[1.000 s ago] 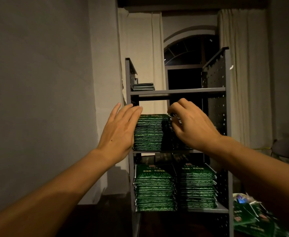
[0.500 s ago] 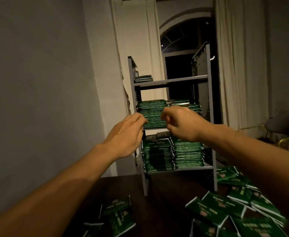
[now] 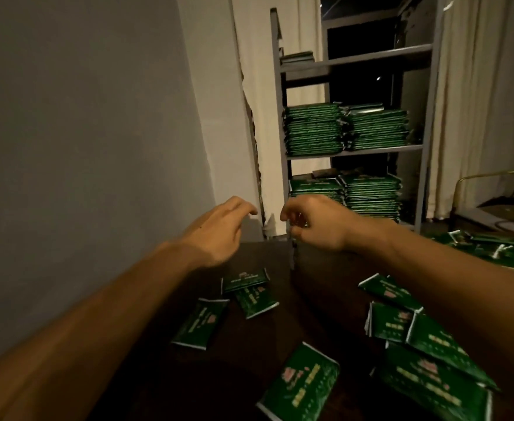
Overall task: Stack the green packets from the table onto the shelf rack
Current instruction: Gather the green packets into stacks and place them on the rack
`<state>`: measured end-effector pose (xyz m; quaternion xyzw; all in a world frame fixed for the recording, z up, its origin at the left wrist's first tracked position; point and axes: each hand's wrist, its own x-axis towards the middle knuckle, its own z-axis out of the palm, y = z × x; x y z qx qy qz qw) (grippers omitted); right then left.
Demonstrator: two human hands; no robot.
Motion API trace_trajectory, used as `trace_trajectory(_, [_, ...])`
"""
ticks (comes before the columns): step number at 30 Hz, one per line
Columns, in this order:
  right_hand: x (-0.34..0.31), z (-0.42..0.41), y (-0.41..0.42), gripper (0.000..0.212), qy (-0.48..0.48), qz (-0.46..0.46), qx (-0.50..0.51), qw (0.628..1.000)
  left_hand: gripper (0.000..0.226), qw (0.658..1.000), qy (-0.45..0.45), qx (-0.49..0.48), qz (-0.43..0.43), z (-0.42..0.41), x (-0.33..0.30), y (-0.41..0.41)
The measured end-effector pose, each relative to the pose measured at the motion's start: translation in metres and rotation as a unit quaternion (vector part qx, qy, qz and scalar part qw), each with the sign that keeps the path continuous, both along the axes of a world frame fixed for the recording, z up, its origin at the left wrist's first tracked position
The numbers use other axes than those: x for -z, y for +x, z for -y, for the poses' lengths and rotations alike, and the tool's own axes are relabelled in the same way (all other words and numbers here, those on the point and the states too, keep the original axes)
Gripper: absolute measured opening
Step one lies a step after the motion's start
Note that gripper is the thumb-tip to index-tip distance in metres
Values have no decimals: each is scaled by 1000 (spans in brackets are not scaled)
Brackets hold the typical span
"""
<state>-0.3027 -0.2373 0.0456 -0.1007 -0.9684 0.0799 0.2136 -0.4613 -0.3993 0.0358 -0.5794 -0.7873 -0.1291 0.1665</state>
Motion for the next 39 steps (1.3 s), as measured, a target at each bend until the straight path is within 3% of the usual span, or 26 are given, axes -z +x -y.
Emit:
trace_trajectory(8, [51, 16, -42, 42, -60, 88, -3, 994, 52, 996, -16, -31, 88, 25, 58, -28])
trace_trajectory(18, [147, 10, -92, 82, -117, 234, 60, 963, 49, 980, -32, -62, 187, -8, 142, -63])
trace_trajectory(23, [170, 11, -98, 105, -88, 191, 150, 966, 65, 974, -104, -107, 170, -36, 173, -66])
trace_trajectory(26, [176, 10, -97, 96, -97, 172, 169, 966, 61, 975, -105, -116, 158, -48, 185, -64])
trace_trajectory(31, [175, 3, -98, 72, -205, 128, 177, 954, 53, 978, -7, -49, 204, -47, 183, -65])
trace_trajectory(37, [161, -2, -103, 31, -441, 77, 157, 880, 45, 970, 33, -9, 239, -40, 186, -67])
trace_trajectory(39, [156, -3, -101, 29, -505, 31, 165, 847, 39, 969, 54, -2, 242, -38, 183, -66])
